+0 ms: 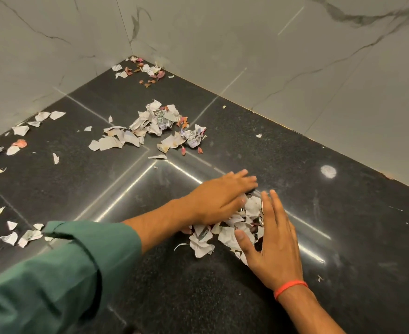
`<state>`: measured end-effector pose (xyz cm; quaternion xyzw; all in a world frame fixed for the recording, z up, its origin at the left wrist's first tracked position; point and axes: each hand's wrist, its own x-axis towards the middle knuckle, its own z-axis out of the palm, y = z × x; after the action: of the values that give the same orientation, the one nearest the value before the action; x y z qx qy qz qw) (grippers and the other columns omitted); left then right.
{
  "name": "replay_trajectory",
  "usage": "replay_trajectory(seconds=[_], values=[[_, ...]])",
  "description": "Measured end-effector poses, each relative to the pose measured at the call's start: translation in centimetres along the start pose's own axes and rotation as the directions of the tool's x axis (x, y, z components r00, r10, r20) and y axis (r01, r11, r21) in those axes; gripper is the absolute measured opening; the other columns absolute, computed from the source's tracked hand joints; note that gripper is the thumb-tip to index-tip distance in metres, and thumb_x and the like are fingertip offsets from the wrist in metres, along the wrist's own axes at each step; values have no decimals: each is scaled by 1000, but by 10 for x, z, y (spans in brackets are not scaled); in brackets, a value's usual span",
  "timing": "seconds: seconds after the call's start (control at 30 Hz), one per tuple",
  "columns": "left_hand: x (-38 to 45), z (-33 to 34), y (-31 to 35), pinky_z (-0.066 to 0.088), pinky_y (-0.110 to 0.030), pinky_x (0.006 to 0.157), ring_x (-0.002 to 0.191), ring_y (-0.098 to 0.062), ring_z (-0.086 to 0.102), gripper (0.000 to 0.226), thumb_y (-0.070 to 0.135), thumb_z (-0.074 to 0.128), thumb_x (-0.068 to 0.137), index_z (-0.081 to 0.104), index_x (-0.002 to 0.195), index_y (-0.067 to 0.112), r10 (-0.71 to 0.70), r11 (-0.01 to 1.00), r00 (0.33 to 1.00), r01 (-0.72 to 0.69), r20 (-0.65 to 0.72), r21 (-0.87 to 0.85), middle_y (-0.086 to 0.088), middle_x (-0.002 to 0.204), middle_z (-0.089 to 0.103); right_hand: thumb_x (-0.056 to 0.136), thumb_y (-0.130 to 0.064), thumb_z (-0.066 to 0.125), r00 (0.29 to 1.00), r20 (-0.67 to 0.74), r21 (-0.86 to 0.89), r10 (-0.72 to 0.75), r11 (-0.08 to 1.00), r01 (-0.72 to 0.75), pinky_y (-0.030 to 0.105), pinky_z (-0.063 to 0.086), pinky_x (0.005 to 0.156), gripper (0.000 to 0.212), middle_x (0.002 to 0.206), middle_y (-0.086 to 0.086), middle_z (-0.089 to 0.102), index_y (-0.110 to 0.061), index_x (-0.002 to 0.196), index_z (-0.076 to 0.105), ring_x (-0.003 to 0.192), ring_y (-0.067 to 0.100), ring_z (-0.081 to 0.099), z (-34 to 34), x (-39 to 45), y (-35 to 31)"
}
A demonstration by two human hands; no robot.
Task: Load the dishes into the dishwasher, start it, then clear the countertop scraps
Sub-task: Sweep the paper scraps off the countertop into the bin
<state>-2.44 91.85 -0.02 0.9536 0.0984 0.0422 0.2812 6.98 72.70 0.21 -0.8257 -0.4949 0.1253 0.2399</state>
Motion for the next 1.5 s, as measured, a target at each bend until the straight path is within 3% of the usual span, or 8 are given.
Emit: replay_trajectory(seconds=[0.17,0.33,0.43,0.6,0.73,0.97,1.2,1.5], values=[[-47,2,30,37,-39,119,149,-6,35,46,20,43,107,47,152,18,54,968,997,-66,-54,-244,7,160,43,86,-87,24,1000,3,32,-3,999,3,49,23,123,99,169,-10,-2,-27,162,2,154,6,5,1,0,3],[-58,-3,8,45,-43,110,136,-3,48,40,25,43,104,59,140,18,-314,936,854,207,-414,-284,6,144,58,87,-86,26,1000,3,7,-21,1000,21,48,20,124,99,170,-6,3,-24,162,7,155,9,6,1,-1,3],[-42,0,1,32,-46,121,150,-7,31,47,34,39,105,49,150,21,-325,945,889,292,-322,-148,5,154,49,87,-86,26,1000,-9,13,-25,1000,25,49,21,123,100,169,-5,6,-22,162,10,155,10,9,1,-1,3],[-32,13,43,22,-35,127,155,-9,21,50,29,37,107,39,157,22,-29,989,999,32,24,-147,3,163,39,86,-88,24,999,-24,50,-26,998,27,50,24,122,101,169,-5,10,-21,162,13,154,9,12,3,-1,6],[-51,13,54,46,-40,110,139,-6,49,45,12,47,102,54,146,20,-101,959,983,55,-153,-279,9,151,54,87,-86,24,998,-38,51,-39,998,41,48,22,123,100,168,-3,15,-19,161,17,154,11,14,4,-2,8],[-119,18,47,38,-38,119,140,4,42,37,24,49,108,57,143,29,-702,713,516,519,-492,-473,20,148,52,92,-81,21,993,-23,-26,-114,993,114,47,17,125,92,163,0,32,-16,154,38,154,14,18,4,-1,8],[-81,75,113,29,-32,123,149,-1,33,48,32,36,107,45,154,23,-464,880,759,336,-456,-337,17,158,41,99,-69,26,953,-6,97,-304,948,304,46,25,122,73,154,-5,46,-19,146,50,150,10,29,7,-3,15],[-53,58,95,30,-27,121,148,0,33,47,38,37,105,52,147,24,-623,780,609,436,-491,-449,9,158,44,103,-60,25,974,-104,245,-202,944,222,40,30,119,62,137,-10,59,-19,135,59,139,4,40,7,-1,13]])
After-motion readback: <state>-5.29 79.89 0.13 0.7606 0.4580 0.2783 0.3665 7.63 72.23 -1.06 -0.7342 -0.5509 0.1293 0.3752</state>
